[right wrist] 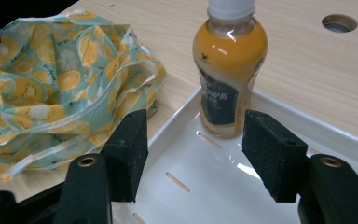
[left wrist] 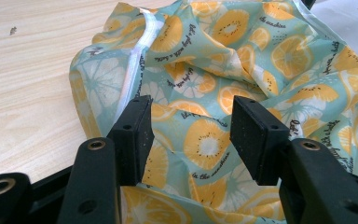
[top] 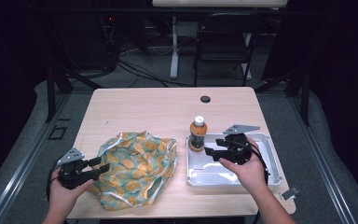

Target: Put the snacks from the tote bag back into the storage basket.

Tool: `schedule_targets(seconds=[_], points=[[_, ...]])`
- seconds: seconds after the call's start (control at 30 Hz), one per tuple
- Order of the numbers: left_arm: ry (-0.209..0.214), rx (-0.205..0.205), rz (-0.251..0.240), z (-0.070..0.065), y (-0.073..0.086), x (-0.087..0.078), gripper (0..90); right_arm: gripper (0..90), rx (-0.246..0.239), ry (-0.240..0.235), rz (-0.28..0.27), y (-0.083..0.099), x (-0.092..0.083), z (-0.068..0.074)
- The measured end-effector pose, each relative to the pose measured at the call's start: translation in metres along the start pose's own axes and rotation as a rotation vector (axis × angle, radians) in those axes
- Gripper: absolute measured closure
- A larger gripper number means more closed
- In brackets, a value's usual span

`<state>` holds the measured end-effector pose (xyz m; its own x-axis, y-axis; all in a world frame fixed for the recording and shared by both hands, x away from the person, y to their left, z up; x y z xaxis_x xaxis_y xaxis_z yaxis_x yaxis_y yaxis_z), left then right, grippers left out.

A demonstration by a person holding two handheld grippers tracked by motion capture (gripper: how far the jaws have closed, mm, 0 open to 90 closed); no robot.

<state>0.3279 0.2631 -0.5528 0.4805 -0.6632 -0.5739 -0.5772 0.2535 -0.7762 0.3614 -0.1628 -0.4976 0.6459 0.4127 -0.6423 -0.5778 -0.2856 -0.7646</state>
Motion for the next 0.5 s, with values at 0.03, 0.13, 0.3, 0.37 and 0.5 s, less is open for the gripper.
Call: schedule_targets(seconds=[0.03, 0.13, 0.3, 0.37, 0.5], points=[[0.003, 0.0, 0.003, 0.0, 0.0, 0.0, 48.9, 40.4, 0.0, 0.001, 0.0, 0.002, 0.001, 0.001], [0.003, 0.001, 0.006, 0.0, 0.0, -0.001, 48.9, 40.4, 0.002, -0.002, -0.006, 0.009, 0.003, 0.004], [0.003, 0.003, 0.005, 0.0, 0.0, -0.001, 48.8, 40.5, 0.002, 0.008, -0.013, 0.02, 0.008, 0.008], [0.002, 0.004, 0.006, 0.0, 0.0, -0.001, 48.9, 40.5, -0.004, 0.019, -0.01, 0.024, 0.008, 0.007], [-0.002, 0.004, -0.005, 0.0, 0.0, 0.0, 48.8, 40.5, 0.001, 0.033, -0.027, 0.03, 0.008, 0.007]])
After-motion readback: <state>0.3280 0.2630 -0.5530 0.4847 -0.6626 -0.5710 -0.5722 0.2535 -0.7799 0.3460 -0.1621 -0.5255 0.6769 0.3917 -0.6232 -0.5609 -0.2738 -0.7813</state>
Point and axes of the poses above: each handheld gripper's, and its own axes: x roughly forward along the jaws, y roughly out of its underside, z roughly to its left, the point moved 6 cm from there along x, roughly forward along the jaws, and after that the axes turned 9 degrees about y, right-handed, at the moved point
